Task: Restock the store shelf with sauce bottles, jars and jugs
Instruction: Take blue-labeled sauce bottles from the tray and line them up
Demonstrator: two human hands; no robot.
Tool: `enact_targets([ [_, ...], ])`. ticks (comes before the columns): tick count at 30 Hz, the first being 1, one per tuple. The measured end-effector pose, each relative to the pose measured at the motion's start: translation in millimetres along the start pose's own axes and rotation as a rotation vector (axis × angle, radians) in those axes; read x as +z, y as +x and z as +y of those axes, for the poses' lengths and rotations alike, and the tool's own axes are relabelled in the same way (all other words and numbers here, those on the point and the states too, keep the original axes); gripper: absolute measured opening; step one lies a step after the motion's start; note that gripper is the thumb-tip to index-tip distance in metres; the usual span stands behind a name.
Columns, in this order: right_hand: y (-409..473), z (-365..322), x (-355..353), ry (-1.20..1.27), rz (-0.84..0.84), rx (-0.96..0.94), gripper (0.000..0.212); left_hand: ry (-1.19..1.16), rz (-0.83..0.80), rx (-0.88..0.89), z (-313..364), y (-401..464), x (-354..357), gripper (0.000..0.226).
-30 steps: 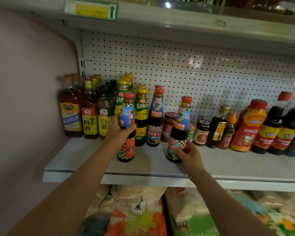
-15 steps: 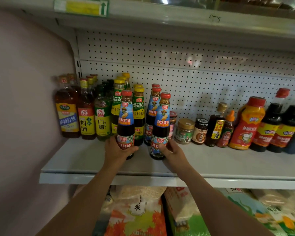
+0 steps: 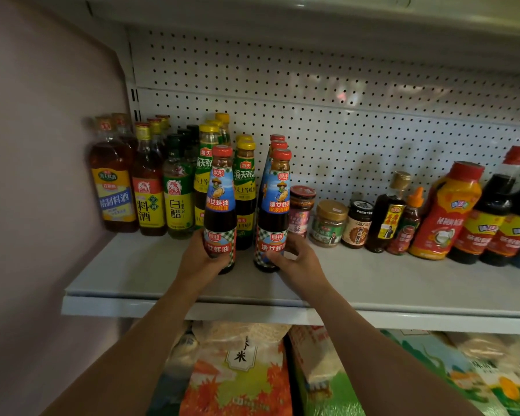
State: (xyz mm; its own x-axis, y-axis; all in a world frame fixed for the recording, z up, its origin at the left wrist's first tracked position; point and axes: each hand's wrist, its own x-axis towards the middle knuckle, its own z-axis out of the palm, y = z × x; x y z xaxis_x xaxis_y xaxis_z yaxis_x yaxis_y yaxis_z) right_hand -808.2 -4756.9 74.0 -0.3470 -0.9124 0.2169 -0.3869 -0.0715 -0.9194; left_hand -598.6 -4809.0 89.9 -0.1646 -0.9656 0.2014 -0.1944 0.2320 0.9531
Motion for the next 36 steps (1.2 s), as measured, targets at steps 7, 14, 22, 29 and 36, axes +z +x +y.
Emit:
enact_targets([
  [7, 2.6, -0.9, 7.8, -0.013, -0.036, -0.036, 0.067, 0.012, 0.004, 0.016, -1.6, 1.4, 0.9, 0.068],
  [14, 8.7, 0.8, 11.1, -0.043, -0.006, -0.051, 0.054, 0.013, 0.020, 0.027, -2.2, 0.8, 0.5, 0.063],
  [22, 17.9, 2.3, 10.3, -0.009, -0.007, -0.026, 0.058, 0.023, 0.011, 0.023, -0.8, 0.6, -0.7, 0.065],
  [29, 30.0, 3.9, 10.4, -0.040, -0.017, -0.062, 0.057, 0.008, 0.014, 0.032, -3.2, 3.5, -1.8, 0.062],
  [36, 45.4, 8.3, 12.4, -0.095, 0.004, -0.079, 0.055, 0.003, 0.000, 0.020, -7.1, 4.7, -2.1, 0.065],
])
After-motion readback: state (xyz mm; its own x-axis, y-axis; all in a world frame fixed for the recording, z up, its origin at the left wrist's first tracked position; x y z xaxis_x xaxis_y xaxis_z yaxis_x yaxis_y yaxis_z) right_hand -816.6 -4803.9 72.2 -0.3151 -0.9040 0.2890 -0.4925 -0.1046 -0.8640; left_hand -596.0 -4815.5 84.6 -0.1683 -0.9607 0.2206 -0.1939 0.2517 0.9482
